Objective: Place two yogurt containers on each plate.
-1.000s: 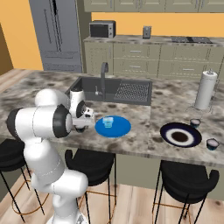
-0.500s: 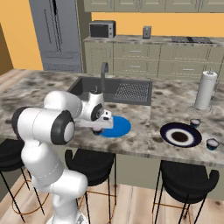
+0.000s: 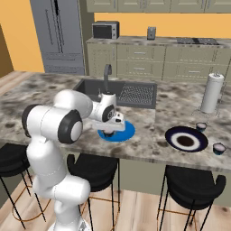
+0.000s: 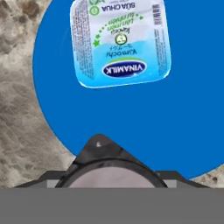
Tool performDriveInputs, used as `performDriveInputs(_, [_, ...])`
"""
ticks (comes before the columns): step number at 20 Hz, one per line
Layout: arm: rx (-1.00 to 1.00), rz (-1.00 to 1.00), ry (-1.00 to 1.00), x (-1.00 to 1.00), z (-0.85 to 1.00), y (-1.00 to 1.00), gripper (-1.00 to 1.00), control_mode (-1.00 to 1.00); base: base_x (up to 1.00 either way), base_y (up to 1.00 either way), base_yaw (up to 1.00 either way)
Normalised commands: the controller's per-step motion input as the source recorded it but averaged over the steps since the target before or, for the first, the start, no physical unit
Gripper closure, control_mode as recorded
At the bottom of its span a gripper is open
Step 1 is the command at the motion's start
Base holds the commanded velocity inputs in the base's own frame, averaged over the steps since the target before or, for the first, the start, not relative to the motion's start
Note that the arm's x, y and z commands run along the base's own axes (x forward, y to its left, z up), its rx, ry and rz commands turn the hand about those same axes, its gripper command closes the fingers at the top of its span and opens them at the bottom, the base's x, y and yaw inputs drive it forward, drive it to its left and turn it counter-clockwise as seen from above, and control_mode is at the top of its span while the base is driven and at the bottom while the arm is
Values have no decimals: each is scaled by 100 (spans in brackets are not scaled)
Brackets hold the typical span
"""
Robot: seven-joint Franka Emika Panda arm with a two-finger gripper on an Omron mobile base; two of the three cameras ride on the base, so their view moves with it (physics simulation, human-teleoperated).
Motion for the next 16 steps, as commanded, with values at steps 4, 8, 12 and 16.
performDriveInputs(4, [1, 0, 4, 34, -7, -36, 100, -100, 0, 0, 0])
performDriveInputs(8, [0, 0, 3, 25, -18, -17, 100, -100, 0, 0, 0])
performDriveInputs(12, [0, 0, 0, 23, -23, -4, 100, -100, 0, 0, 0])
performDriveInputs(16, [0, 0, 2, 2, -23, -3, 100, -100, 0, 0, 0])
